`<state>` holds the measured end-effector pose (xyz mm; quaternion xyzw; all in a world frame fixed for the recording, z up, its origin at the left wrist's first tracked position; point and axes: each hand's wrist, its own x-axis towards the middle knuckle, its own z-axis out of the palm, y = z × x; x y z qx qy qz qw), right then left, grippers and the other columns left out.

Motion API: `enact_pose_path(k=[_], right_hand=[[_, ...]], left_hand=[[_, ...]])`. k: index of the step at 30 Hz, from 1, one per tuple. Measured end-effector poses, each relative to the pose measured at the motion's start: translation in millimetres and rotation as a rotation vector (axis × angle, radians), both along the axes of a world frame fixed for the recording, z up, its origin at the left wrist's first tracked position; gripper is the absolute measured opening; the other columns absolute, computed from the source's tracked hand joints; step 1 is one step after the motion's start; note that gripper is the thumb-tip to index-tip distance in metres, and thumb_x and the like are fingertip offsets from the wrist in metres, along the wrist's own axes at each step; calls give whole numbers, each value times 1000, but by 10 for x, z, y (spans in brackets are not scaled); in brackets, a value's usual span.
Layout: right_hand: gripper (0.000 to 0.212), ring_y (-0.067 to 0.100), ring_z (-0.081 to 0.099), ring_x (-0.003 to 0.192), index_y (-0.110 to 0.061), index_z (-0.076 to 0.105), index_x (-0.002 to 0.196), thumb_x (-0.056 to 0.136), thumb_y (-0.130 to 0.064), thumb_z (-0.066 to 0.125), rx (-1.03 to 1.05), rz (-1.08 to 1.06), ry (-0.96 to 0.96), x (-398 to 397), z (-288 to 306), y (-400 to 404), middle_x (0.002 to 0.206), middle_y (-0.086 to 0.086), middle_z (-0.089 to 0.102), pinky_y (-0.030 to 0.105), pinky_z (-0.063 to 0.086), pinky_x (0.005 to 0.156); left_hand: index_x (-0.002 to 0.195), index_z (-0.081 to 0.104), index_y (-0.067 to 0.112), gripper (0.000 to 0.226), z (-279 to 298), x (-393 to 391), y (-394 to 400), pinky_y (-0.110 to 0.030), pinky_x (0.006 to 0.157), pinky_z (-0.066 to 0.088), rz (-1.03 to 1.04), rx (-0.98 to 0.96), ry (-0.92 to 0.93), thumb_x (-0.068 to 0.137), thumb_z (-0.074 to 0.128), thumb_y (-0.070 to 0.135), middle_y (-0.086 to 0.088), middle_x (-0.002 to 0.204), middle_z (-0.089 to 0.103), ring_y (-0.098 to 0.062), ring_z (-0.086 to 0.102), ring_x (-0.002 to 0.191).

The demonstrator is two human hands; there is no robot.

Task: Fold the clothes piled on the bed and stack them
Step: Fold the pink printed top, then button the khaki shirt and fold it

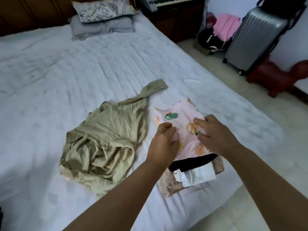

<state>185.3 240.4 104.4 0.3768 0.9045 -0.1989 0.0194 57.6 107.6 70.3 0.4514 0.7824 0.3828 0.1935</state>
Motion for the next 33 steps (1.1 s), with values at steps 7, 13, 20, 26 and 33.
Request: enact_pose_path(k=[7, 13, 20, 26, 33], right_hand=[[53, 26, 39, 126, -28, 39, 141, 91, -29, 53, -21, -47, -361, 549, -646, 139, 145, 5, 31, 31, 38, 99], [41, 28, 46, 121, -23, 54, 131, 90, -28, 54, 41, -19, -268, 483, -872, 29, 130, 3, 51, 32, 38, 94], [27, 27, 50, 109, -13, 63, 112, 90, -21, 50, -71, 216, -26, -403, -993, -495, 110, 4, 59, 35, 41, 89], [32, 25, 49, 107, -10, 60, 107, 86, -24, 41, -169, 459, -85, -1149, -1604, -1190, 106, 5, 57, 38, 35, 93], [36, 28, 43, 123, -12, 54, 121, 86, -7, 46, -181, 555, -149, -1551, -2514, -1594, 145, 2, 37, 32, 41, 91]], left_hand=[[143, 39, 21, 51, -734, 440, 118, -28, 107, 33, -198, -456, -14, 94, 51, 21, 6, 154, 26, -16, 31, 138], [133, 53, 22, 41, -941, 269, -8, -26, 99, 39, -202, -378, 22, 93, 51, 19, 9, 144, 40, -10, 38, 132], [127, 57, 18, 36, -1306, -451, -742, -22, 93, 37, 138, -497, -18, 91, 58, 24, 4, 133, 48, -15, 50, 118], [129, 54, 22, 39, -1801, -969, -1773, -24, 101, 34, 319, -731, -68, 91, 57, 30, 5, 141, 41, -13, 40, 128], [115, 65, 21, 40, -2371, -1127, -2170, -36, 85, 48, 337, -608, 107, 78, 65, 36, 4, 126, 56, -28, 55, 109]])
